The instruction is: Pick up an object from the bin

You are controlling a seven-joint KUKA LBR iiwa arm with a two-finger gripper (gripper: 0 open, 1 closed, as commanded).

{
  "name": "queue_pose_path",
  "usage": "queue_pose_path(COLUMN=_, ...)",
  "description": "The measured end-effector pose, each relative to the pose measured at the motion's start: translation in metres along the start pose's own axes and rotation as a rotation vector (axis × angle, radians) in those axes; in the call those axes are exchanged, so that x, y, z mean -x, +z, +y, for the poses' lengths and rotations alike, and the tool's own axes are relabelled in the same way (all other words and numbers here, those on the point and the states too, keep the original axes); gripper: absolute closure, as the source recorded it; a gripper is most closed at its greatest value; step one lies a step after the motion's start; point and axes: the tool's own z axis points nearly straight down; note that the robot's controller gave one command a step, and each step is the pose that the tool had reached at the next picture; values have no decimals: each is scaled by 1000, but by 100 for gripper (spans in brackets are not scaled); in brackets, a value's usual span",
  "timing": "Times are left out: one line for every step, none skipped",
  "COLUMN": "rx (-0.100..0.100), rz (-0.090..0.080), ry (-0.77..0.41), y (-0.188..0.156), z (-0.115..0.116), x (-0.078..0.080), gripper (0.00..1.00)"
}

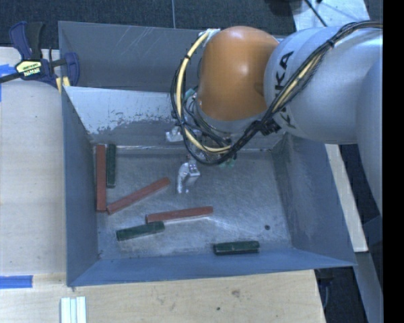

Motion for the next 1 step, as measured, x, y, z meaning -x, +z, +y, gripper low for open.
queue_pose_path(rx=2, rz=-23, ry=-123, y=103, z=-7, x=20, gripper=100)
